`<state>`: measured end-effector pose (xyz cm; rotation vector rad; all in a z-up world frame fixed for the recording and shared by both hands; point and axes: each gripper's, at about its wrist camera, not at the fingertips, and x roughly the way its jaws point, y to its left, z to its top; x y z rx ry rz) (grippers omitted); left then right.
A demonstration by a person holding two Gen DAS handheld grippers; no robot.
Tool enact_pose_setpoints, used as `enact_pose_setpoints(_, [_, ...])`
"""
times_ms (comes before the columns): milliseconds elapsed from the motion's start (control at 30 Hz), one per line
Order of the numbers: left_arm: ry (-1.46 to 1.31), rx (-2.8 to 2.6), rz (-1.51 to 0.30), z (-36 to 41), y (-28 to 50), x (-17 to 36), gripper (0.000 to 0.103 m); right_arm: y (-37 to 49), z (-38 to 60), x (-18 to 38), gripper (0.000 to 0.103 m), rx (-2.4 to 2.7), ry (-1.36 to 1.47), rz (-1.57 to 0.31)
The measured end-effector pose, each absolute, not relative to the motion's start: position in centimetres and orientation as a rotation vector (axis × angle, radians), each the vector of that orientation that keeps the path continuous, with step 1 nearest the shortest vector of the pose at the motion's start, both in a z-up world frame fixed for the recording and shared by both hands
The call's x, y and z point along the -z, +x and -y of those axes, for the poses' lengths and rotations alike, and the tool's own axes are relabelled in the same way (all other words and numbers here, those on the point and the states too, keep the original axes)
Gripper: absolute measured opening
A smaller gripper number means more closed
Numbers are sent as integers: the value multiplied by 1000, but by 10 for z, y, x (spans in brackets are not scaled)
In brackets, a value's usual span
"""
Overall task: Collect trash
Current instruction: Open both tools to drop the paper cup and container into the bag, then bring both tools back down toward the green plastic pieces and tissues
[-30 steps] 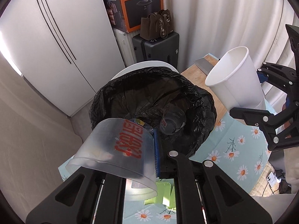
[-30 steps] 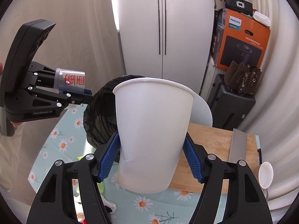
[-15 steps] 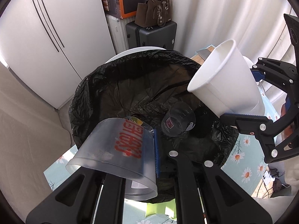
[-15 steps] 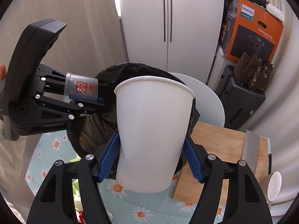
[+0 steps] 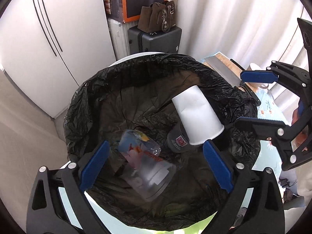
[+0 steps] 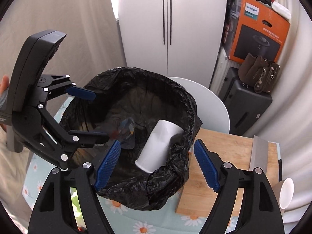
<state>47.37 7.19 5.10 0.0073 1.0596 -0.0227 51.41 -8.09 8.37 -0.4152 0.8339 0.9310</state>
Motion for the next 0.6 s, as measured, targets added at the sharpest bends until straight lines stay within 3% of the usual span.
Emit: enact_pose_setpoints(600, [-31,-55,-1046,-45,400,-75,97,458,144,-102,85,-867,-410,-799])
